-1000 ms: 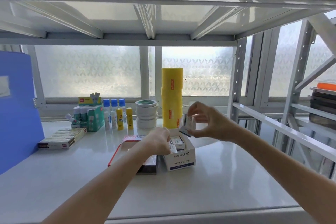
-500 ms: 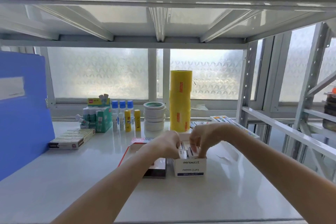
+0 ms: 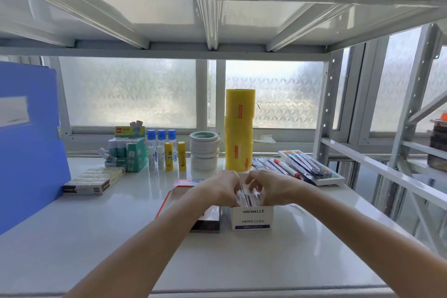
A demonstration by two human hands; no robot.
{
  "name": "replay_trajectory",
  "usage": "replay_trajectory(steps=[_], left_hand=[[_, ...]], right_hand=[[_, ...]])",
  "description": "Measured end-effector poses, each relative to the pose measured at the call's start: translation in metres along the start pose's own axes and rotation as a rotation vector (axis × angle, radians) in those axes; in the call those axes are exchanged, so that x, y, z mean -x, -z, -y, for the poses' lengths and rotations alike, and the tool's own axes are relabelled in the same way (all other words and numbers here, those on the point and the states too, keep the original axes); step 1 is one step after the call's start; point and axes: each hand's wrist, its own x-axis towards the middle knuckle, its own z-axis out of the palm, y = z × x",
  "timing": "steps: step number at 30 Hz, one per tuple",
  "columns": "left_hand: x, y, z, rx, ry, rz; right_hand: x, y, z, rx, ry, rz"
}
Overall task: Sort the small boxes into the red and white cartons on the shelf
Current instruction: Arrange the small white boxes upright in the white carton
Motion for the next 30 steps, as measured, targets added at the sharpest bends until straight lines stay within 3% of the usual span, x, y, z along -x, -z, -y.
replay_trajectory(steps=[9, 14, 18, 20, 25, 30], left_hand=[[0.002, -0.002, -0.011, -0.113, 0.043, 0.045], [0.010, 0.013, -0.007, 0.036, -0.005, 0.047], [0.053, 0.047, 0.008, 0.190, -0.123, -0.204], [0.081, 0.053, 0.025, 0.125, -0.119, -0.317], [0.136, 0.016, 0.056, -0.009, -0.078, -0.413], [0.139, -0.017, 0.058, 0.019, -0.065, -0.519]], right_hand=[[0.001, -0.004, 0.000, 0.053, 0.031, -0.004], [0.005, 0.006, -0.003, -0.008, 0.040, 0.024], [0.036, 0.018, -0.010, -0.267, 0.163, -0.232], [0.057, 0.009, -0.009, -0.254, 0.172, -0.325], [0.085, -0.037, 0.010, -0.029, 0.123, -0.482], [0.082, -0.055, 0.021, 0.004, 0.111, -0.685]])
